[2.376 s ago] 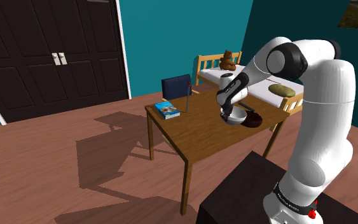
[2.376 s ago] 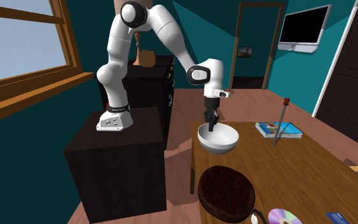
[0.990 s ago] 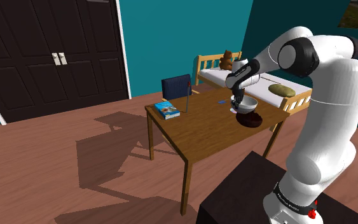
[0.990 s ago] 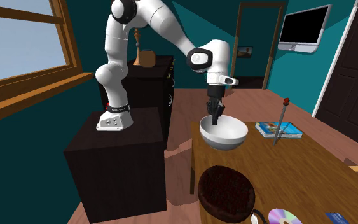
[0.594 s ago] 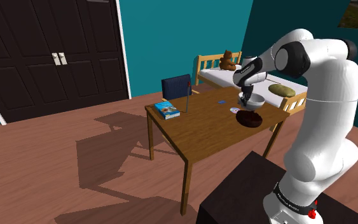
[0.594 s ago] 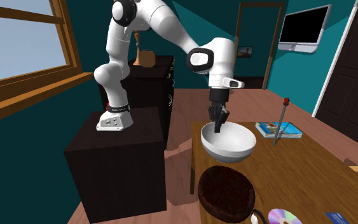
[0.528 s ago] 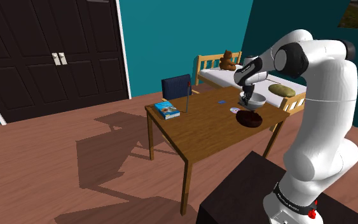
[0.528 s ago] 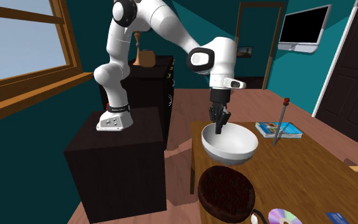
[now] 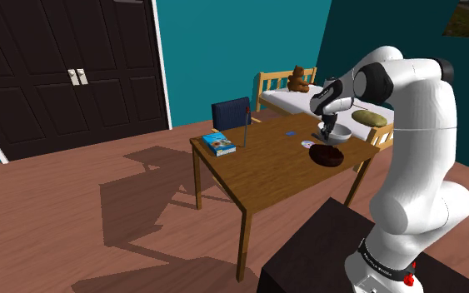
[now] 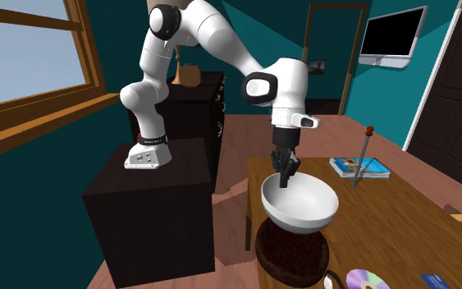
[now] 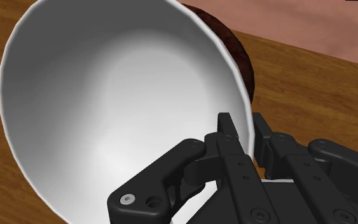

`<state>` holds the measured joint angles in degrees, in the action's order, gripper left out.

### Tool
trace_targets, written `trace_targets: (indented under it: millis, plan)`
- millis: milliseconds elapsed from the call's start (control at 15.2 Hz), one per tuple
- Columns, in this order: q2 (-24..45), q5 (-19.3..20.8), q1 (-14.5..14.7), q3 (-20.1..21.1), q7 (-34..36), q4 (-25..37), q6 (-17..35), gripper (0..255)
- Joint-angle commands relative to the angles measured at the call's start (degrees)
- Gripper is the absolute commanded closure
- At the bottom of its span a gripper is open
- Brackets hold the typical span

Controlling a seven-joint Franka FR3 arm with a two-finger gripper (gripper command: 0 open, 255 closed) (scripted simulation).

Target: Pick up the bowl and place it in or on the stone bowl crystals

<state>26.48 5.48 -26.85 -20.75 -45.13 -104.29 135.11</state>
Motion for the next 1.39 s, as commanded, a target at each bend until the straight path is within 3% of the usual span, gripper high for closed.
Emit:
trace_targets:
  millis: [0, 660, 1122, 1188, 1320]
  plan:
    - [0.8, -0.2, -0.2, 0.1, 0.0, -0.3, 1.2, 255]
    - [5.7, -1.2, -1.0, 1.0, 0.4, -1.2, 6.8, 255]
    - [5.7, -1.2, -1.0, 1.0, 0.4, -1.1, 6.8, 255]
    - [5.7, -1.2, -1.0, 1.0, 0.4, -1.1, 6.7, 0]
    - [5.7, -1.2, -1.0, 1.0, 0.4, -1.2, 6.8, 0]
